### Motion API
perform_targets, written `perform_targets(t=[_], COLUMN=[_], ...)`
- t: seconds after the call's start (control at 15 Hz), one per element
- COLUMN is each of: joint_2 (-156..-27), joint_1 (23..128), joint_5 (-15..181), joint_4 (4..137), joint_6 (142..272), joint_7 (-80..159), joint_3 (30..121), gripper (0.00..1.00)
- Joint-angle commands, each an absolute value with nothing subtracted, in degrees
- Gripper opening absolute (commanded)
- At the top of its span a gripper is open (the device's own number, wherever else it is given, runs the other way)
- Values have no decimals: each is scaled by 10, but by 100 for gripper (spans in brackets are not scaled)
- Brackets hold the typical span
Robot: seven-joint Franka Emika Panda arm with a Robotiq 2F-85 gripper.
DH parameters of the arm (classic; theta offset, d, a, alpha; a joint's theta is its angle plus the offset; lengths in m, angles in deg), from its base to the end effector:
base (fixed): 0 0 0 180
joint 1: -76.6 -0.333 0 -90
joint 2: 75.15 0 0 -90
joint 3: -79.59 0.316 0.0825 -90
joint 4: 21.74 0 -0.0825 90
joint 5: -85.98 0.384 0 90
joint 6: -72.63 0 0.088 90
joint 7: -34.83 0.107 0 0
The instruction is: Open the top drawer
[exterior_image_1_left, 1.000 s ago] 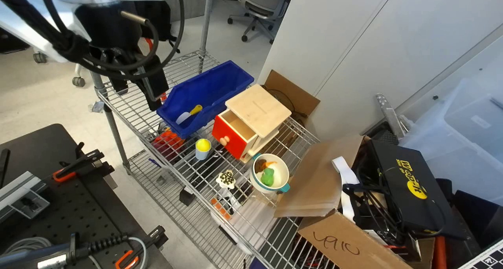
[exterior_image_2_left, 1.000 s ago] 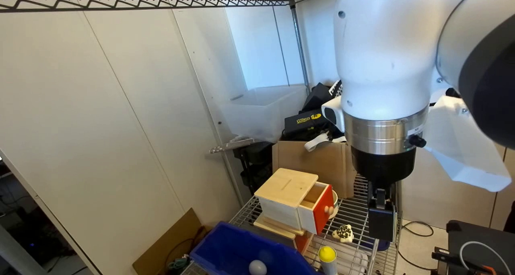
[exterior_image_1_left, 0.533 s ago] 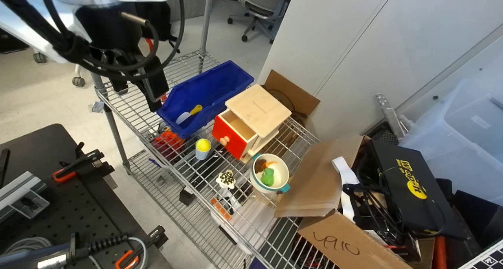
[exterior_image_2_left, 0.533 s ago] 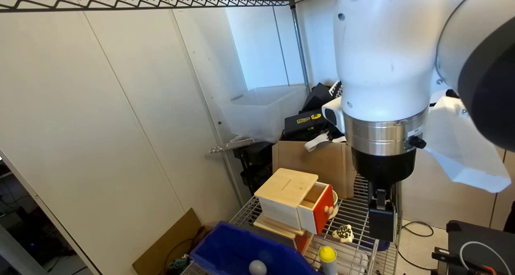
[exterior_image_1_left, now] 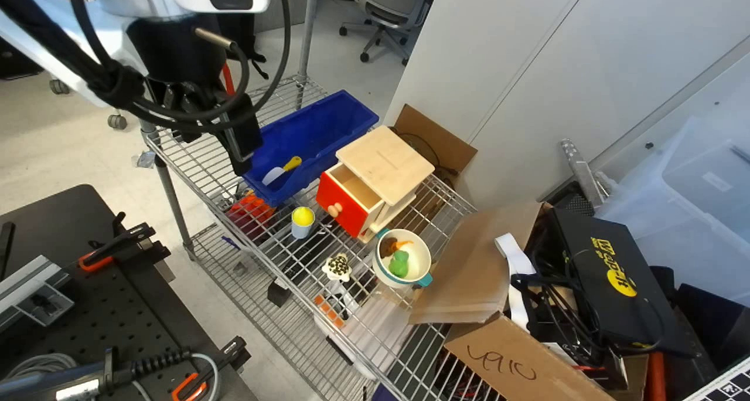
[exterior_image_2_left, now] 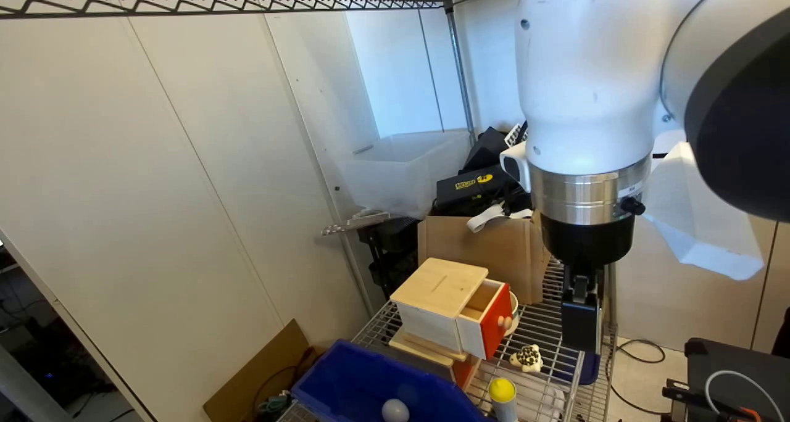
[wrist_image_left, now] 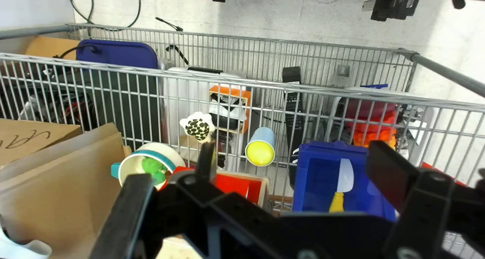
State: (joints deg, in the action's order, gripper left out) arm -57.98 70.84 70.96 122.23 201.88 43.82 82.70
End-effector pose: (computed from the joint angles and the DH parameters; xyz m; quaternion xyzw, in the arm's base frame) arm 0.4314 0.0601 0.3928 0.9905 0.0785 0.0372 0.1064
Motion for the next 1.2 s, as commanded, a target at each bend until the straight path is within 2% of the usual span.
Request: perform_targets(t=[0.0, 1.13], joint_2=[-578, -579], joint_1=[727, 735], joint_5=[727, 717], joint_4=[1218, 1221], joint_6=[2026, 2022], joint_7=[443, 439], joint_3=[834, 837], gripper=[100, 100])
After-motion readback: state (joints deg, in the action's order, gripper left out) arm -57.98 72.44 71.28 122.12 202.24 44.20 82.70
